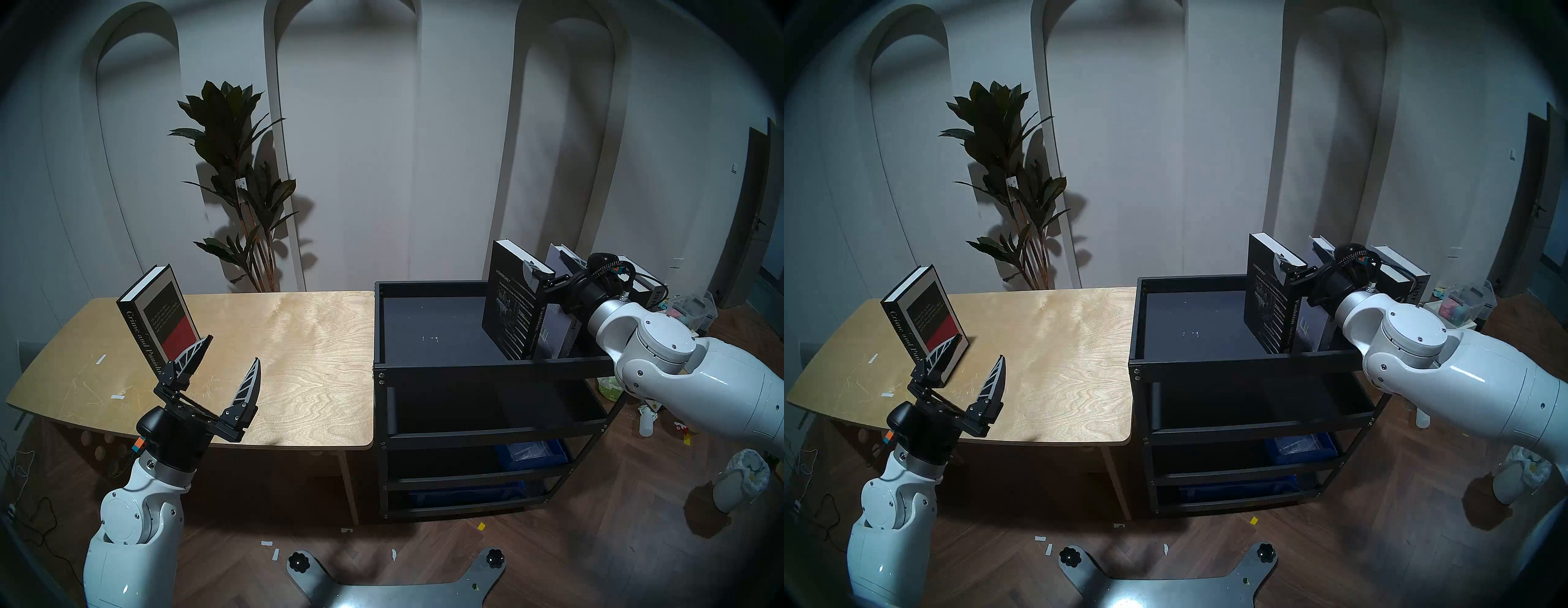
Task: Move the books from the display table onto the shelf, standing them upright with spines facing out and tallest at one end
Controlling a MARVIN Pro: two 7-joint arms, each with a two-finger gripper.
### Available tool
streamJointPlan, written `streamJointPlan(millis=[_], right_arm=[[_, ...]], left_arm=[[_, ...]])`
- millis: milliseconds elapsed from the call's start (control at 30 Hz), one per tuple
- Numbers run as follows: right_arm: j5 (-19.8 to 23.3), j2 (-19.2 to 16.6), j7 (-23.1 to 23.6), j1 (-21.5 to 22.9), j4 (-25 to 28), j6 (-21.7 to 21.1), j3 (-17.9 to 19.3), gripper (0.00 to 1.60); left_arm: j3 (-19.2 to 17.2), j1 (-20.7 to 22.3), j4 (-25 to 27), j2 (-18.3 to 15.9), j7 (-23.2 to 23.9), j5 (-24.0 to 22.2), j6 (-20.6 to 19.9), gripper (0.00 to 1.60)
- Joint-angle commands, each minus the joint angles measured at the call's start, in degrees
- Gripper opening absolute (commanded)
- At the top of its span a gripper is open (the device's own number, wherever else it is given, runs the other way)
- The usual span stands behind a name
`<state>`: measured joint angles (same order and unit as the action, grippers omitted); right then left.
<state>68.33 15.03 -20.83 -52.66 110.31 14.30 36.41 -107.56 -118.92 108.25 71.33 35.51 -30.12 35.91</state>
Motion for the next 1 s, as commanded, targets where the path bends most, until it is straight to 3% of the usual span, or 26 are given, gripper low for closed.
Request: streamJointPlan(millis=[0, 100, 333, 367, 400, 433, 467, 533, 600, 733, 967], right_arm=[[0.6, -2.4, -1.2, 3.1, 4.5, 2.9, 4.1, 1.60], [1.1, -3.1, -1.9, 3.3, 7.4, 4.0, 5.0, 1.60], [2.0, -1.1, -4.6, 2.1, 15.1, 7.6, 5.0, 1.60], [1.8, 0.0, -3.9, 2.0, 15.3, 7.8, 4.6, 1.60], [1.8, 0.1, -4.4, 1.8, 16.7, 7.9, 4.3, 1.60], [1.8, 0.1, -4.4, 1.8, 16.7, 7.9, 4.3, 1.60], [2.4, -0.4, -5.5, 1.3, 19.5, 7.7, 4.0, 1.60], [2.4, 1.1, -4.9, 1.0, 19.5, 7.7, 3.3, 1.60], [2.7, 1.3, -5.2, 0.3, 20.9, 7.4, 2.4, 1.60], [3.4, 2.6, -5.7, -1.6, 23.4, 7.0, -0.3, 1.60], [2.2, 4.6, -7.2, -4.7, 26.3, 5.9, -6.1, 1.60]], left_arm=[[-1.0, 0.7, 0.2, -0.8, -0.1, 0.4, 0.0, 1.60], [-1.6, 0.9, -0.4, -1.5, 0.0, 1.3, -0.1, 1.60], [-6.0, 1.7, -4.9, -5.8, 1.7, 2.3, -0.5, 1.60], [-7.2, 1.8, -5.7, -6.3, 1.8, 2.5, -0.3, 1.46], [-8.1, 1.9, -6.5, -6.8, 1.9, 2.3, -0.4, 0.79], [-8.1, 1.9, -6.5, -6.8, 1.9, 2.3, -0.4, 0.79], [-9.5, 2.2, -7.6, -7.5, 1.8, 2.4, -0.4, 0.69], [-12.2, 2.8, -9.5, -8.6, 1.5, 2.1, -0.5, 0.14], [-14.3, 3.7, -11.8, -10.1, 1.1, 1.9, -0.7, 0.00], [-18.0, 5.9, -16.6, -12.5, 0.5, 1.6, -1.8, 0.00], [-20.4, 10.1, -24.0, -16.1, 0.2, -0.3, -3.4, 0.00]])
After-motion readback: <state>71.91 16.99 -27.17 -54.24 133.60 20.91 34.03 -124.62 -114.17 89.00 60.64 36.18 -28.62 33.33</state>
